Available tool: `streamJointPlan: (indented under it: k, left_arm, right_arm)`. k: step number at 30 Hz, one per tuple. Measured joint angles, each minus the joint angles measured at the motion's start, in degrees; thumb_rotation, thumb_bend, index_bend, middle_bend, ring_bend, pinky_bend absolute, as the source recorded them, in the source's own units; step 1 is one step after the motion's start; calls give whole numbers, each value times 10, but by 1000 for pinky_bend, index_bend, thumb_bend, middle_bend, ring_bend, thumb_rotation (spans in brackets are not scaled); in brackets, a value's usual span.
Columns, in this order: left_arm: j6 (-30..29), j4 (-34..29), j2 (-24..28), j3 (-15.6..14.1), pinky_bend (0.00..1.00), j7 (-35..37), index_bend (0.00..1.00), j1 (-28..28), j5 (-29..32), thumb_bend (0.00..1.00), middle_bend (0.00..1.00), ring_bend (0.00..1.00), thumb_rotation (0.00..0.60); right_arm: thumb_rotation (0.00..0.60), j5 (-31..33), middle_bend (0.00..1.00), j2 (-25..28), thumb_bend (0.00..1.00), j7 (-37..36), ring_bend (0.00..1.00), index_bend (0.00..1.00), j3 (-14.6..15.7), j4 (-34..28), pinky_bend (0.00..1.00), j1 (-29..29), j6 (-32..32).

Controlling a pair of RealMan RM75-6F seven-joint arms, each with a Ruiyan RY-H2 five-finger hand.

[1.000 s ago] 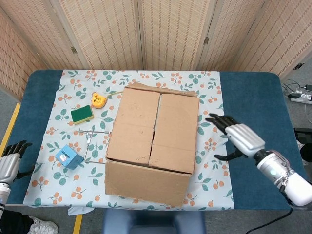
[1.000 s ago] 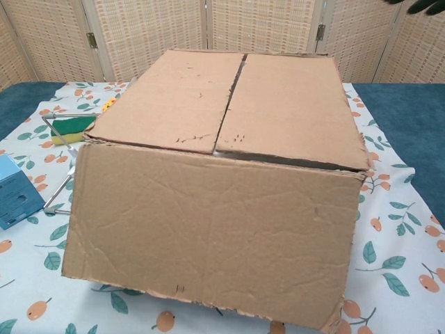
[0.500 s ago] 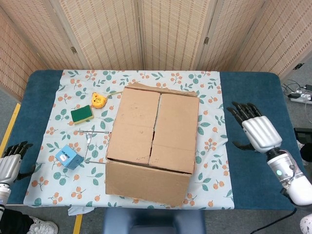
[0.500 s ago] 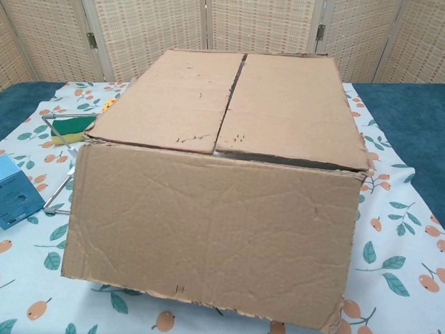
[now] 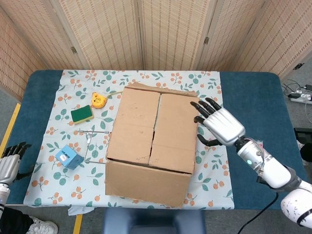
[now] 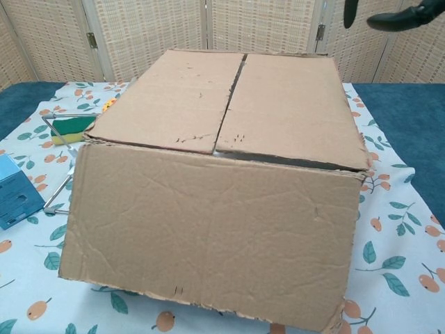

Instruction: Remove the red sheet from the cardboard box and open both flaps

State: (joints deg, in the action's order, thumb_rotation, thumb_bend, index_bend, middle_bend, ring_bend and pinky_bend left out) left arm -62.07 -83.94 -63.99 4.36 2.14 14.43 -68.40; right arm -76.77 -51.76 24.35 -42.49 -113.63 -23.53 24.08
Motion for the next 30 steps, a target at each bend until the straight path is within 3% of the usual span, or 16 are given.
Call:
streamJointPlan:
  k: [3,12,19,30]
  left_arm:
    - [2,1,1,0,36,3,150,0,0,469,103,94,600]
    - [3,2,6,0,36,26,150,-2,-6,469,103,94,600]
    - [-4,-1,12,-1,36,43,150,-7,-16,469,103,94,600]
    - [-13,-3,22,-3,36,75,150,-13,-35,469,103,94,600]
  right_arm:
    - [226,33,0,0,614,29,0,348,30,-3,0,-52,0]
    - [219,162,0,-33,649,143,0,349,155,6,0,-216,27]
    - [216,281,0,-83,655,210,0,349,244,27,0,-338,84]
    - [212,366,0,-151,658,224,0,348,307,75,0,-447,137]
